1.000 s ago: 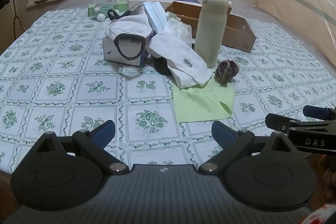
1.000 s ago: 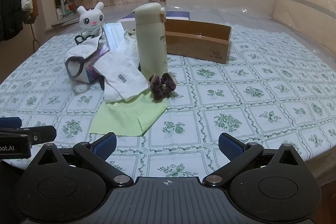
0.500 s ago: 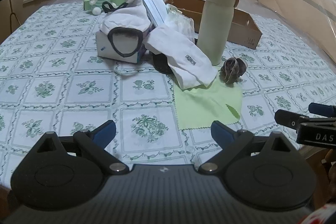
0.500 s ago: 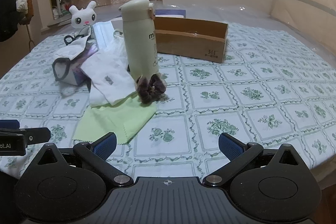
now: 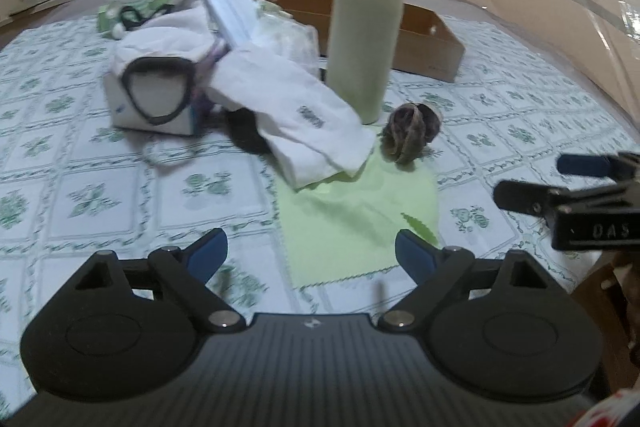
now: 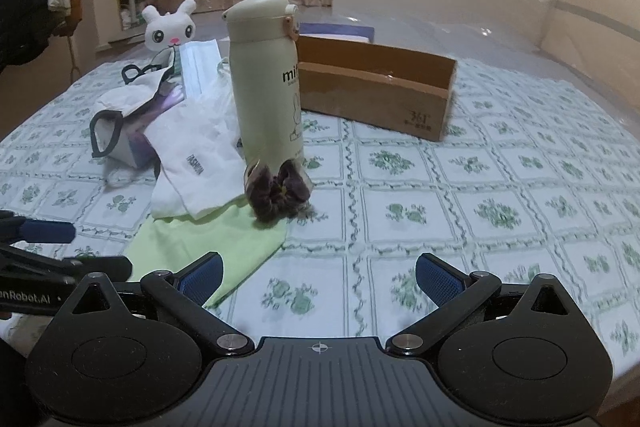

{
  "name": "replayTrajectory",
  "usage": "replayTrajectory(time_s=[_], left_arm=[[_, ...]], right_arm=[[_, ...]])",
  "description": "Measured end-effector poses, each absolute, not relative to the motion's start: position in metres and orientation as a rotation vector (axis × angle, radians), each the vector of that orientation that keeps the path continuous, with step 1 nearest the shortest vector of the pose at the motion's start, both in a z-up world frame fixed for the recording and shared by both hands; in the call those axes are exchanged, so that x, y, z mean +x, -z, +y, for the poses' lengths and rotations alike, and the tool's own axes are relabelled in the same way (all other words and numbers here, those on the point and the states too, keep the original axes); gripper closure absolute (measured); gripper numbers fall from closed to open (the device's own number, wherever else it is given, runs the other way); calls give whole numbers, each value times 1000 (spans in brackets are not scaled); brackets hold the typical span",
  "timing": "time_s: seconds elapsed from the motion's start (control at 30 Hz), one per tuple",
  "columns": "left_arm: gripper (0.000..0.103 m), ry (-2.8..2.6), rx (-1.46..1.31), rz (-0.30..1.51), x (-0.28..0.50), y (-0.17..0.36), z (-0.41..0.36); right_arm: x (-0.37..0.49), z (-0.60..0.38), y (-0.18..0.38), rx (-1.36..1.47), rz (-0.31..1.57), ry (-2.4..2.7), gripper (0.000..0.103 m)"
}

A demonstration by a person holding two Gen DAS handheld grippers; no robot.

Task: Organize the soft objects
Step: 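Move both grippers toward the brown pom and the green cloth, then close the right gripper on the brown pom while the left gripper pinches the green cloth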

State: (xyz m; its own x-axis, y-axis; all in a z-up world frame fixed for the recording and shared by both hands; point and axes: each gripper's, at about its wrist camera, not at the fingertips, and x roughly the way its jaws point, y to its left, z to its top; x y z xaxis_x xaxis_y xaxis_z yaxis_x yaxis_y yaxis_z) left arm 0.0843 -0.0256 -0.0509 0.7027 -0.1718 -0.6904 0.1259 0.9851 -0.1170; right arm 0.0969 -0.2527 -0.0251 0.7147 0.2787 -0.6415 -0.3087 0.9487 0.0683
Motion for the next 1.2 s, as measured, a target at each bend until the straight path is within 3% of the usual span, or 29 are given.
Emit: replayTrajectory(time_s=[0.53, 0.6, 0.9, 1.2], left_arm=[[17, 293, 92, 765, 124, 81, -76], [37, 282, 119, 741, 127, 82, -80], [100, 240, 137, 742, 135, 77, -63], [103, 236, 87, 756, 119, 66, -33]], right_arm=[[142, -269, 40, -70, 691, -368, 1], [144, -271, 42, -71, 694, -367, 1], [155, -269, 48, -70, 697, -382, 1], [164, -247, 46, -81, 663, -480, 1]])
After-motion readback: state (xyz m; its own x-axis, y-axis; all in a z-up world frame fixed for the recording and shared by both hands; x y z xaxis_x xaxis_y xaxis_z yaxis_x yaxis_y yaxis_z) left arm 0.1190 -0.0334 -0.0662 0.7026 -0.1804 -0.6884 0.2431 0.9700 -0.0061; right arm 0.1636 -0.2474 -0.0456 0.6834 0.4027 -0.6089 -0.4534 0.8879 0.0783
